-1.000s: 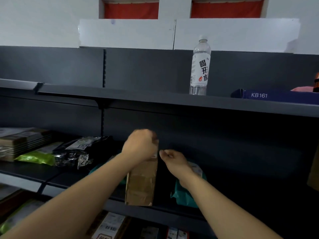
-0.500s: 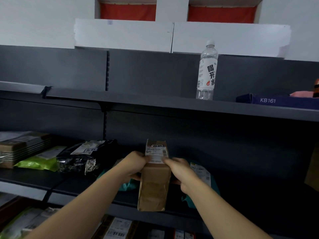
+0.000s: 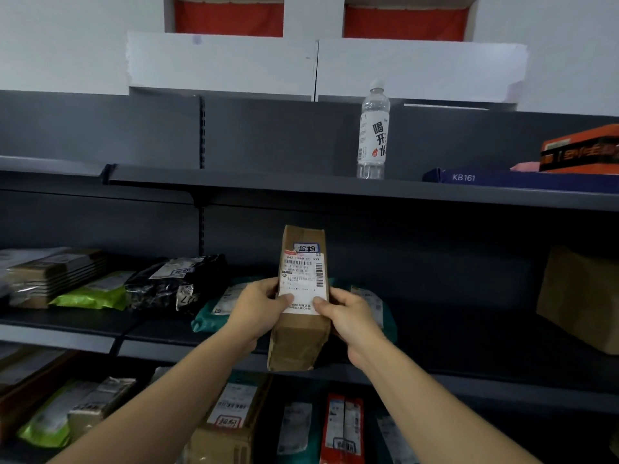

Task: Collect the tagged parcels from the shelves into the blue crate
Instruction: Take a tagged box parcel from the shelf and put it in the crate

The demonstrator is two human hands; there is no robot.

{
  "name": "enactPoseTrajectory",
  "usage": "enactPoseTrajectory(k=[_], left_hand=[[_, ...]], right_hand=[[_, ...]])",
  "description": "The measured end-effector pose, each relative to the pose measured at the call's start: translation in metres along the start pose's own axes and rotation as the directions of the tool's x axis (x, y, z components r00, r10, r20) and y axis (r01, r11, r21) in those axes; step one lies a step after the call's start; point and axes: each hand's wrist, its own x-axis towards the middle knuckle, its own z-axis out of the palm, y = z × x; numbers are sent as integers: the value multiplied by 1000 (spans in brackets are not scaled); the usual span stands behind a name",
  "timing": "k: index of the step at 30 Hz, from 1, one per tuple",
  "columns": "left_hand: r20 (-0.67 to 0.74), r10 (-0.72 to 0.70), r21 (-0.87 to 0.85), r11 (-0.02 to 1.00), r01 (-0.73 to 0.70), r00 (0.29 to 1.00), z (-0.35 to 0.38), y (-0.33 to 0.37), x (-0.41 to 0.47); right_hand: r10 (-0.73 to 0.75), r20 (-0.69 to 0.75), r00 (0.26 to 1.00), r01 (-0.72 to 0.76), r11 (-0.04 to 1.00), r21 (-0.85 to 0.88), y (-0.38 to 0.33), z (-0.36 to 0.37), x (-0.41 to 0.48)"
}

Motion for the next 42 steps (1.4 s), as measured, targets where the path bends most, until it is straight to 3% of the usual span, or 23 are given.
enactPoseTrajectory(k=[11, 17, 31, 42], left_hand=[[-56, 56, -41, 997, -58, 997, 47, 20, -138], [-40, 27, -55, 998, -30, 999, 71, 21, -209], [153, -131, -68, 987, 143, 979, 135, -6, -375], [287, -255, -47, 959, 280, 923, 258, -34, -476]], right_hand=[[-86, -1, 996, 86, 996, -13, 12, -57, -123], [-47, -9, 999, 47, 999, -17, 20, -87, -198], [148, -188, 971, -161, 985, -59, 79, -150, -375], [302, -288, 909, -334, 940, -65, 134, -266, -473]])
